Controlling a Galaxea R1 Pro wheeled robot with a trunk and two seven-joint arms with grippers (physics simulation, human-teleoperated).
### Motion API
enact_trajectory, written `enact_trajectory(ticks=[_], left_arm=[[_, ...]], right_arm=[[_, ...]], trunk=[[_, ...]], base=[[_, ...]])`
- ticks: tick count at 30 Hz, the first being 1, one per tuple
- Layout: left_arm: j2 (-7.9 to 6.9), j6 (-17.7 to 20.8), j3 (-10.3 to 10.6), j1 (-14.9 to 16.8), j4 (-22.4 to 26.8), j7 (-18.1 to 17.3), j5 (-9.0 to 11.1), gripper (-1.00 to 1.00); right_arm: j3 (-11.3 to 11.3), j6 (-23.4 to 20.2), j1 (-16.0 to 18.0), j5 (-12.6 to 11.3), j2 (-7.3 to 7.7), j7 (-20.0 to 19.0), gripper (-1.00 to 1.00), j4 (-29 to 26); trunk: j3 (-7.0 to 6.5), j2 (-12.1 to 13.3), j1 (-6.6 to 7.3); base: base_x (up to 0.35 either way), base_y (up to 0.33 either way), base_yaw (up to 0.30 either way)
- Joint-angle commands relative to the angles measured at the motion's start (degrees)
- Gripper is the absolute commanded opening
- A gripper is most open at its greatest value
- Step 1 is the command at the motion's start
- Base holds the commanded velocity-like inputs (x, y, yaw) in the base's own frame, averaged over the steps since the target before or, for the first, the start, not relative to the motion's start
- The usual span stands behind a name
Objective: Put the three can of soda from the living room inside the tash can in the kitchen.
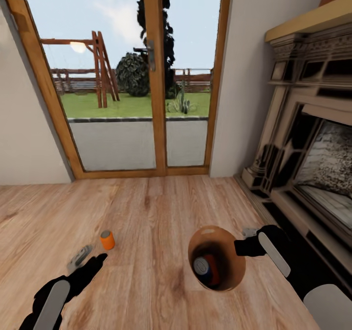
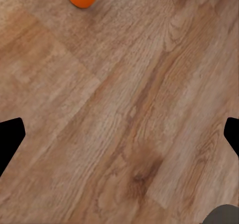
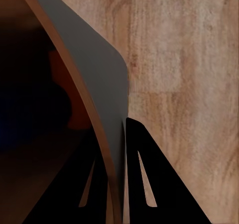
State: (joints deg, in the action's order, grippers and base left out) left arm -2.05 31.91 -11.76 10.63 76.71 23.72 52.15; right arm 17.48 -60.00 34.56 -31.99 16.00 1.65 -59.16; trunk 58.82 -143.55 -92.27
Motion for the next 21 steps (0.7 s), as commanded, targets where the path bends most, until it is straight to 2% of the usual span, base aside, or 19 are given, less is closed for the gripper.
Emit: enact_trajectory(ticks=[1,6,12,18,21], left_arm=[[-0.09,-0.01,-0.49,0.0,-0.33,0.12,0.1,1.0],[-0.24,0.27,-3.55,0.0,-3.27,1.47,0.4,1.0],[-0.08,0.4,-3.85,0.0,-4.81,1.78,0.08,1.0],[-0.43,0.51,-3.93,0.0,-5.17,1.68,-0.01,1.0],[-0.51,3.02,-3.87,0.0,-4.61,1.75,-0.01,1.0]], right_arm=[[-0.04,0.0,0.02,-1.83,-0.01,-0.23,-1.0,0.03],[-0.04,0.0,0.04,-1.83,-0.01,-0.23,-1.0,0.22],[0.4,0.0,0.0,-1.71,0.0,-0.34,-1.0,0.29],[0.4,0.0,-0.02,-1.69,-0.01,-0.32,-1.0,0.03],[0.29,0.0,-0.02,-1.69,-0.01,-0.26,-1.0,-0.21]], trunk=[[-0.23,0.01,0.03],[-0.68,0.04,0.08],[-0.68,0.04,0.08],[-0.68,0.04,0.08],[-0.68,0.04,0.08]], base=[[0.0,0.0,0.295],[0.0,0.0,0.295],[0.044,0.046,0.194],[0.2,0.242,0.024],[0.223,0.286,0.002]])
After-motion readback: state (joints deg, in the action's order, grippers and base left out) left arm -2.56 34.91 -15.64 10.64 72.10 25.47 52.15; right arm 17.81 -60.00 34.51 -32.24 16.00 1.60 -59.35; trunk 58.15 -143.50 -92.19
